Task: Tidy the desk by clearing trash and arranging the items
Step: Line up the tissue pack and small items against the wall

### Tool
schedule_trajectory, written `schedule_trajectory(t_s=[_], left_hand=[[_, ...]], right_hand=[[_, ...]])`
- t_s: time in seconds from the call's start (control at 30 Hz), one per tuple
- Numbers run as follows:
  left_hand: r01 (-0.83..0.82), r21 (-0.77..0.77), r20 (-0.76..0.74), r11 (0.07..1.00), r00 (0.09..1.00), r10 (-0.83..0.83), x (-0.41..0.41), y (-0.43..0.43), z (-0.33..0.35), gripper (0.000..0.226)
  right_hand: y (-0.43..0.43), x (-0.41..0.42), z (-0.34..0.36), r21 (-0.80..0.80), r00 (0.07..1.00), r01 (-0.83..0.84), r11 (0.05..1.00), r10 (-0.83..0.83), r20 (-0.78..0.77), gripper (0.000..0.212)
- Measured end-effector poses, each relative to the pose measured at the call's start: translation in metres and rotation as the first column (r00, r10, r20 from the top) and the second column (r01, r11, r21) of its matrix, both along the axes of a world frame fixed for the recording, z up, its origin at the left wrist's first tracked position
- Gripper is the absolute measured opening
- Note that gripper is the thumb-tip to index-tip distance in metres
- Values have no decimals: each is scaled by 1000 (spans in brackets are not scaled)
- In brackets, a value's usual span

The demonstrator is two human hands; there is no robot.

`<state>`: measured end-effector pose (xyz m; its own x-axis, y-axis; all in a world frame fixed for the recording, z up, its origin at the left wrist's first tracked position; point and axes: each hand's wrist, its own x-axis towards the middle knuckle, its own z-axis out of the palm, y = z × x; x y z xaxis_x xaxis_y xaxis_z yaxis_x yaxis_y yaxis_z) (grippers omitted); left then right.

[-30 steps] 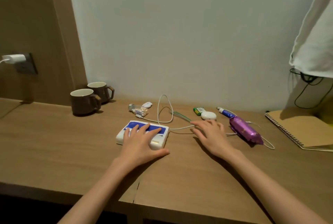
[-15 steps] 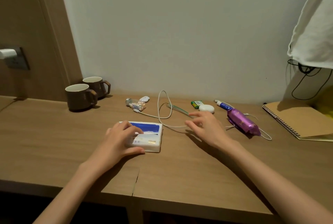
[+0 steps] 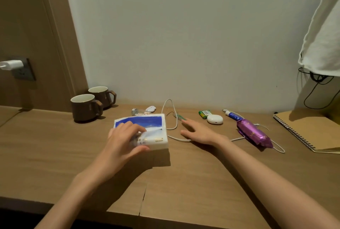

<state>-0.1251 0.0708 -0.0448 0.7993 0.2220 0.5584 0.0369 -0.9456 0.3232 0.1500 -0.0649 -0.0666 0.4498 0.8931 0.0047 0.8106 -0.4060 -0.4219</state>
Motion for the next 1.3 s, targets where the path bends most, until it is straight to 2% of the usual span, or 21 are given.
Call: schedule_trajectory(t_s=[0.07,0.23,0.37,0.5,0.6,0.67,0.8,0.9,0.97,1.1,1.3], left_hand=[[-25,66,62,997,998,20,13,1,18,41],[-50,166,118,985,993,31,62,4,62,39],[-36,129,117,991,993,20,118,5,77,34],[56,49,56,997,997,-58,168,15,67,29],[55,-18,0,998,999,-55,196,16,56,28],[32,-3,-32,999,999,-32,212,16,47,28],[-14,35,-148,999,989,19,238,19,28,25],[-56,42,-212,998,975,64,247,22,14,25],[-65,29,-236,997,969,70,250,25,5,25],[-73,-16,-225,997,972,68,251,28,-11,26],[-134,-126,-136,983,984,116,255,27,-27,27]], right_hand=[[-1,-5,-9,2,997,-32,999,32,67,58],[-17,-20,-15,76,986,-130,989,121,113,46],[-36,-31,-13,62,984,-160,985,154,89,43],[-50,-37,-9,81,967,-229,970,217,130,44],[-55,-34,0,106,967,-254,962,252,29,43],[-58,-27,10,181,976,-203,962,213,-40,37],[-64,6,22,375,996,48,926,-15,-90,24],[-62,38,12,454,976,205,867,-218,-24,21],[-57,55,5,451,958,253,856,-288,9,21],[-43,74,-5,424,940,253,870,-325,107,31],[-23,89,-14,258,909,260,930,-326,258,43]])
